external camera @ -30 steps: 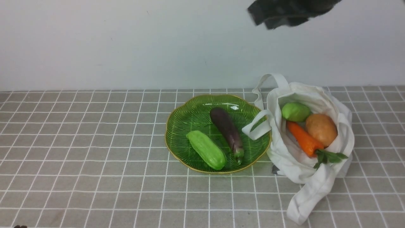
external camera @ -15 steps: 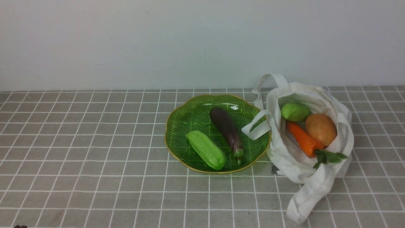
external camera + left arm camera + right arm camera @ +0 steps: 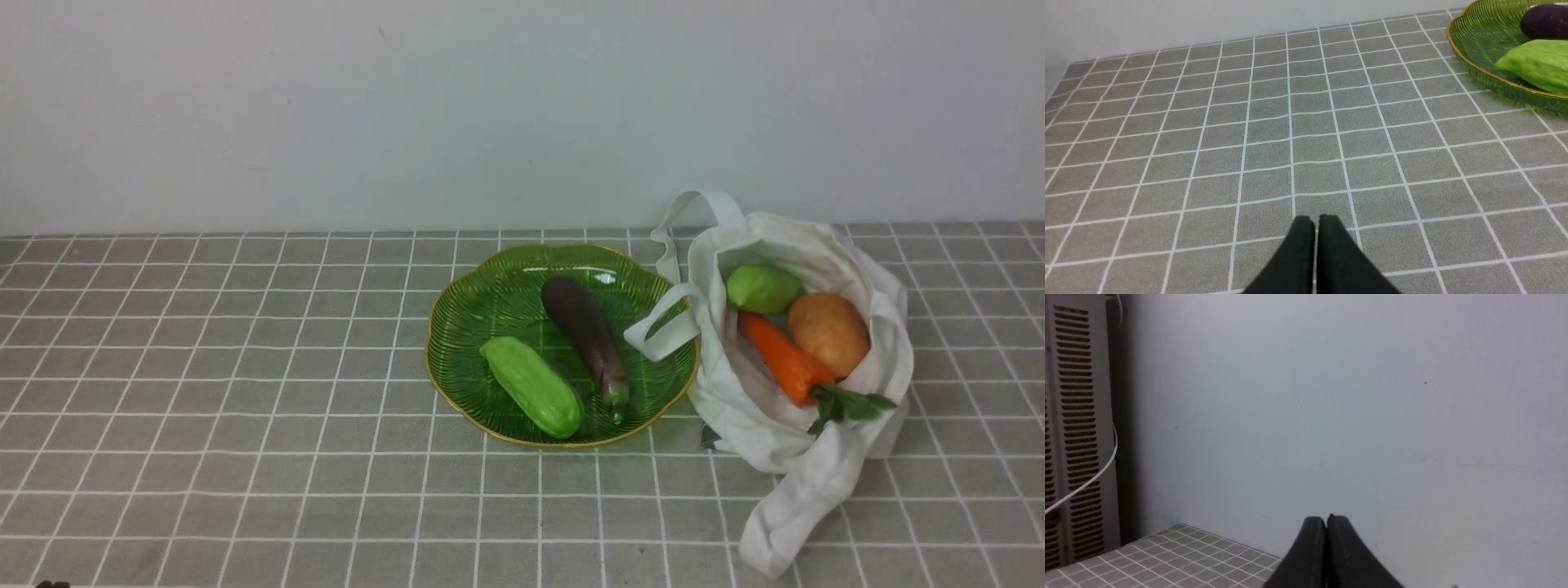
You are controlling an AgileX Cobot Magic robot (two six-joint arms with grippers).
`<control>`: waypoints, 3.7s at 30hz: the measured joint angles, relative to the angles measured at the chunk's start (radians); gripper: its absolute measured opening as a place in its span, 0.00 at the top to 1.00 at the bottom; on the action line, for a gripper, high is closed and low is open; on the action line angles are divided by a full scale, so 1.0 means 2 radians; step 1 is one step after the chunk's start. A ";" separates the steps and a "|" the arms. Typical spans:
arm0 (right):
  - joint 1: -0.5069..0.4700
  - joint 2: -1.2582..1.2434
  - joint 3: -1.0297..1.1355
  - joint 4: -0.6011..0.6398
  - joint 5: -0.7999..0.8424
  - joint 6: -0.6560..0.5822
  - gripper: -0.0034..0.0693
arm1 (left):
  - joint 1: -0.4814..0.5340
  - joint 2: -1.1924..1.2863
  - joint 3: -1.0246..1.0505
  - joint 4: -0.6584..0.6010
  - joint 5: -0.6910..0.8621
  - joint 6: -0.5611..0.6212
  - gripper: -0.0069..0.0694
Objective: Take vegetables from bag on grey coffee tablecloth place on plate.
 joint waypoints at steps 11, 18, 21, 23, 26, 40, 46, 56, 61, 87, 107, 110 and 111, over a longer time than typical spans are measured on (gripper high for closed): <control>0.000 0.000 0.000 -0.004 0.004 0.000 0.97 | 0.000 0.000 0.000 0.000 0.000 0.000 0.92; 0.000 0.000 0.000 -0.005 0.004 0.000 0.97 | 0.000 0.000 0.000 0.000 0.000 0.000 0.92; 0.000 0.000 0.000 -0.005 0.004 0.000 0.97 | 0.000 0.000 0.000 0.000 0.000 0.000 0.92; 0.000 0.000 0.000 -0.005 0.005 -0.003 0.97 | 0.000 0.000 0.000 0.000 0.000 0.000 0.92; 0.000 0.000 0.001 0.004 0.010 -0.022 0.97 | 0.000 0.000 0.000 0.000 0.000 0.000 0.92; -0.137 0.000 0.126 0.108 0.017 -0.121 0.97 | 0.000 0.000 0.000 0.000 0.000 0.000 0.92; -0.231 0.000 0.158 0.098 0.020 -0.121 0.97 | 0.000 0.000 0.000 0.000 0.000 0.000 0.92; -0.285 0.000 0.158 0.075 0.040 -0.122 0.97 | 0.000 0.000 0.000 0.000 0.000 0.000 0.92; -0.287 0.000 0.157 0.074 0.061 -0.111 0.97 | 0.000 0.000 0.000 0.000 0.000 0.000 0.92; -0.287 0.000 0.157 0.074 0.062 -0.090 0.97 | 0.000 0.000 0.000 0.000 0.000 0.000 0.92; -0.287 0.000 0.157 0.074 0.063 -0.090 0.97 | 0.000 0.000 0.000 0.000 0.000 0.000 0.92; -0.287 0.000 0.157 0.074 0.063 -0.090 0.97 | 0.000 0.000 0.000 0.000 0.000 0.000 0.92; -0.287 0.000 0.157 0.074 0.063 -0.090 0.97 | 0.000 0.000 0.000 0.000 0.000 0.000 0.92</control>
